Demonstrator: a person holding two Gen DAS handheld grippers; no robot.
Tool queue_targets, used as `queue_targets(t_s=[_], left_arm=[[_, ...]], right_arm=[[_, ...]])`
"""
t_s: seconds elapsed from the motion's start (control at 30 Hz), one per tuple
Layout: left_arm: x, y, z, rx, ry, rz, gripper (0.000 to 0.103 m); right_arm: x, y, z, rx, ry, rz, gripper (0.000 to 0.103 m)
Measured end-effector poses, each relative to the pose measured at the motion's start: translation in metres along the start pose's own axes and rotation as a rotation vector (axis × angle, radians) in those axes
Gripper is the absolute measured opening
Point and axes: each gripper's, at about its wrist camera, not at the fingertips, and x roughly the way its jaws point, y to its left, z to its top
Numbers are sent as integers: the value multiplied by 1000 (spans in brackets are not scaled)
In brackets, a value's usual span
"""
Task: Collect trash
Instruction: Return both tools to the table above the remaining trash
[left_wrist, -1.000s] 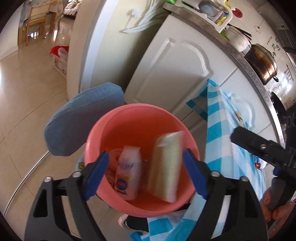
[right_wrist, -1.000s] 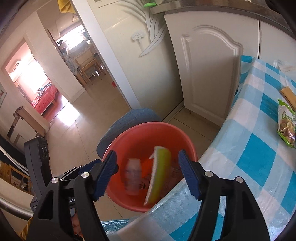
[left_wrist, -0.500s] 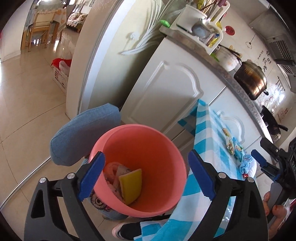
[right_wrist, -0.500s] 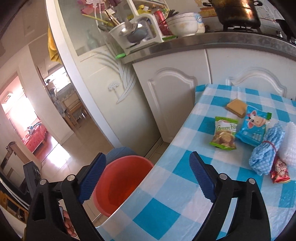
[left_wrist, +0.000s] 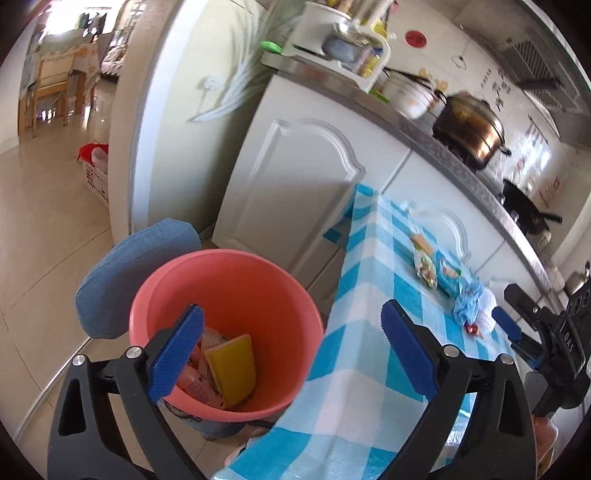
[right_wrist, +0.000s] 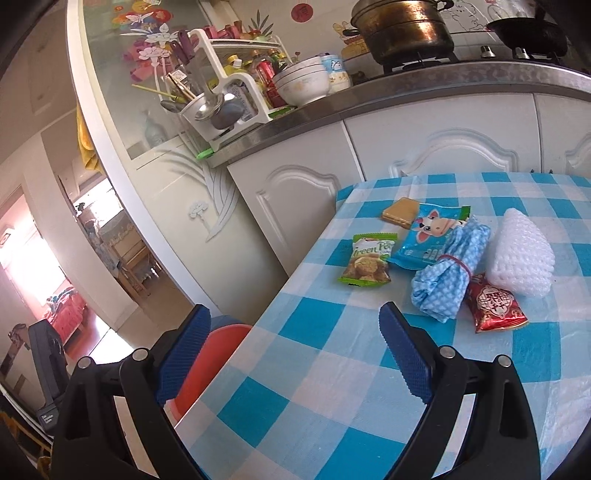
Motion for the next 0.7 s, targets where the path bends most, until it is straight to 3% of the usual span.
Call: queue_targets(t_s=[0.7], left_arm=[[26, -87, -24, 150, 106, -9, 97]], right_arm=[[-41, -96, 3, 175, -92, -20, 92]])
